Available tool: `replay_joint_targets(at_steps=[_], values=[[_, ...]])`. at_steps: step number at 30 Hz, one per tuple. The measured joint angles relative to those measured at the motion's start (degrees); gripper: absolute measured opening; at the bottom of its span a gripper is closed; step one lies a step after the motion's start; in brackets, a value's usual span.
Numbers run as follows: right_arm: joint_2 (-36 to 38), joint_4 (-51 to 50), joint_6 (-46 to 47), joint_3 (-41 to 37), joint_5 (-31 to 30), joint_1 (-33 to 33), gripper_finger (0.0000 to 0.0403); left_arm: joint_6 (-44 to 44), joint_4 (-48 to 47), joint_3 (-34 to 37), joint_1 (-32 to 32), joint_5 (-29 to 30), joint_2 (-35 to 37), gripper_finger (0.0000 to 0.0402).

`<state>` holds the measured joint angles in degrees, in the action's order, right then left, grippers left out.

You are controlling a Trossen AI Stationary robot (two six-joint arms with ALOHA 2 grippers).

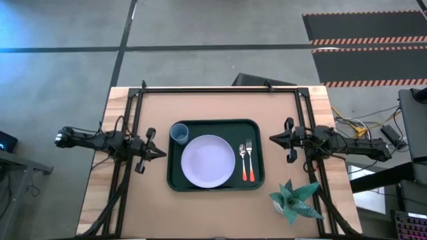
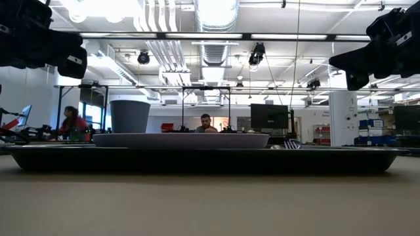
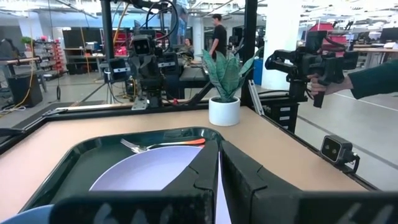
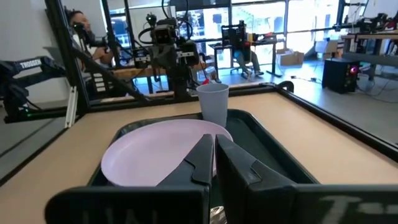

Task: Pick and place plate/cup/fork/spoon on tray
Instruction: Return to Home Position

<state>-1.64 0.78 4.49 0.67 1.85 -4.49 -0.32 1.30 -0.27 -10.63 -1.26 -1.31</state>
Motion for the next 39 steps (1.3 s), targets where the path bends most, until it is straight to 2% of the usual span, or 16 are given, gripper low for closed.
replay_joint_targets(at_steps=[8, 24, 28, 39], values=[[-0.02, -0.11, 3.35, -0.02, -0.35, 0.00, 0.0009, -0.02, 0.00, 0.02, 0.00, 0.00, -1.39, 0.0000], [-0.03, -0.14, 3.44, -0.04, -0.37, 0.00, 0.0009, -0.97, -0.02, 0.02, 0.02, 0.09, -2.05, 0.0000], [-0.03, -0.14, 3.44, -0.07, -0.37, 0.00, 0.0009, -4.50, 0.00, 0.02, 0.04, 1.76, -2.00, 0.0000], [-0.06, -0.16, 1.18, -0.07, -0.35, -0.02, 0.0009, -5.28, -0.28, 0.02, 0.30, 3.78, -2.00, 0.0000]])
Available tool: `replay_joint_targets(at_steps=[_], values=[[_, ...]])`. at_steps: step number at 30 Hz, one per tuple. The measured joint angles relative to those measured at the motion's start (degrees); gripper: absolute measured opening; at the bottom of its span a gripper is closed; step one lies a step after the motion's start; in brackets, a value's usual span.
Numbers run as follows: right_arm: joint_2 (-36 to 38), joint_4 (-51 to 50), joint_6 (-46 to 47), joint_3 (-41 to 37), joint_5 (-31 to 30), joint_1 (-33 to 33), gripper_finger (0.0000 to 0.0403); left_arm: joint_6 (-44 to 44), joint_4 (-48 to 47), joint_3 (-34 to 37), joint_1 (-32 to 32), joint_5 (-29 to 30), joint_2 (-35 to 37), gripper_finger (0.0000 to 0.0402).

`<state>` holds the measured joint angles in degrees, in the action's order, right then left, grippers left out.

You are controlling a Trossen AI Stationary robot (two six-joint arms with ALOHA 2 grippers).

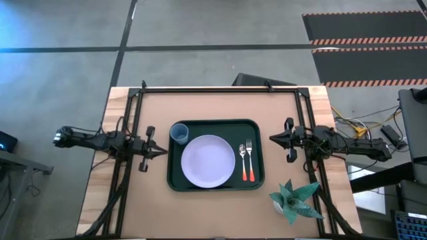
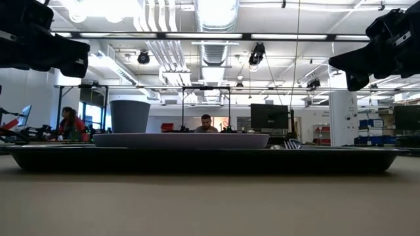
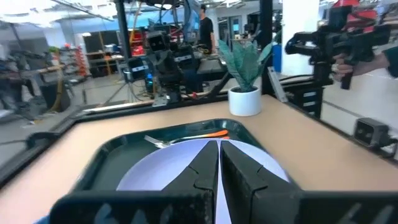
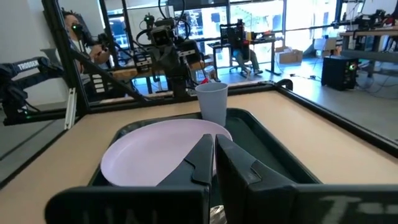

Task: Pick and place plate/cup/fork/spoon on tray
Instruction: Return to Home Position

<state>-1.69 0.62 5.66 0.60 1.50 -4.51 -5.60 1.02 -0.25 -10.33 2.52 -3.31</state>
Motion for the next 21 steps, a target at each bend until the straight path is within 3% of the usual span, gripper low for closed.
replay_joint_targets(at_steps=[13, 21], values=[[0.00, -0.11, -1.90, -0.02, -0.04, -2.15, 0.0009, -2.49, 0.26, 0.00, 7.64, 2.40, 0.08, 0.0000], [0.00, -0.11, -2.72, -0.02, -0.04, -2.25, 0.0009, -0.76, -0.37, 0.00, 7.65, -3.04, -0.05, 0.0000]])
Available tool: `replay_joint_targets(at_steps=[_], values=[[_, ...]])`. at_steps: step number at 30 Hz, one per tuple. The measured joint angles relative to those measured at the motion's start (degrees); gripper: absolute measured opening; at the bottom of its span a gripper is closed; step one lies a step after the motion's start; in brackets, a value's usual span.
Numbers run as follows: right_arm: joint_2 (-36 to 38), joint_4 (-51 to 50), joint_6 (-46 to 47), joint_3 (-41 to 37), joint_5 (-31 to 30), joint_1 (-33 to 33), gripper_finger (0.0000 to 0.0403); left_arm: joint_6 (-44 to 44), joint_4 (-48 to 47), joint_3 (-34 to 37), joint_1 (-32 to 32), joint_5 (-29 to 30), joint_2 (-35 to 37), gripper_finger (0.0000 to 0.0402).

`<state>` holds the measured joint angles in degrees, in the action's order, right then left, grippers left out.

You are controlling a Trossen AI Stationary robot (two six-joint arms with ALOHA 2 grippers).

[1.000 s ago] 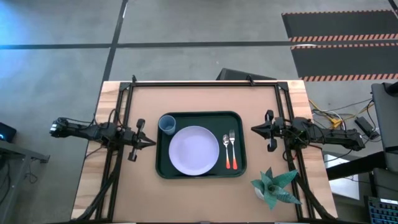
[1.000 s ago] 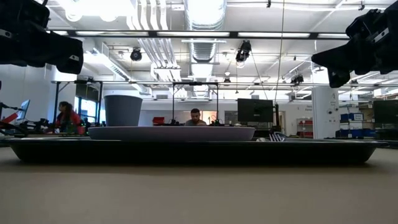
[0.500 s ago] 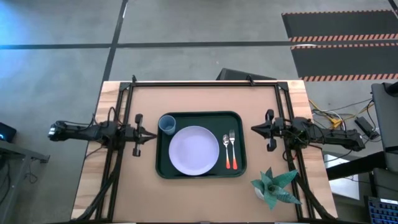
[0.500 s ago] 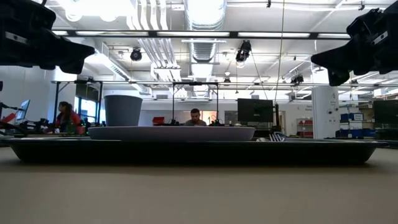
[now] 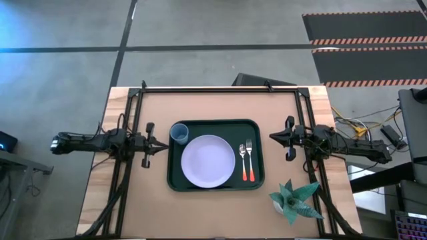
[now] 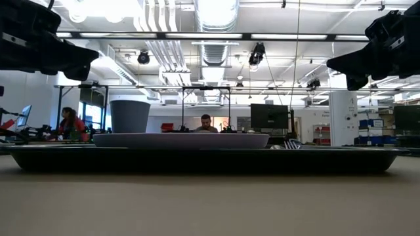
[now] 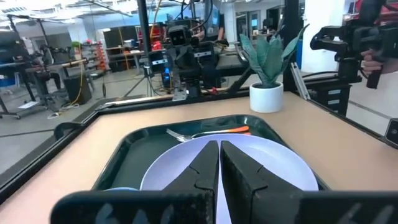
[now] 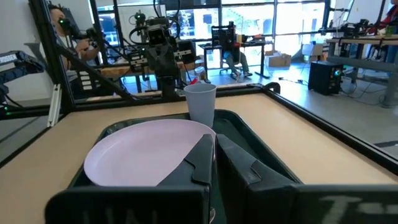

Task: Pick and place plate/cup/fork/spoon on tray
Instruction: Return to Home Position

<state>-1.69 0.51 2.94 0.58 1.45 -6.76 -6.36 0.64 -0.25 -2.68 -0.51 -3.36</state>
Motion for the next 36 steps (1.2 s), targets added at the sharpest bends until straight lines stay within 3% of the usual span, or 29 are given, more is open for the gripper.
replay_joint_targets(at_steps=[36], values=[[0.00, 0.33, 0.02, -0.02, -0.02, 0.00, 0.0009, -0.02, 0.52, 0.00, 0.00, -0.48, -1.14, 0.0000]])
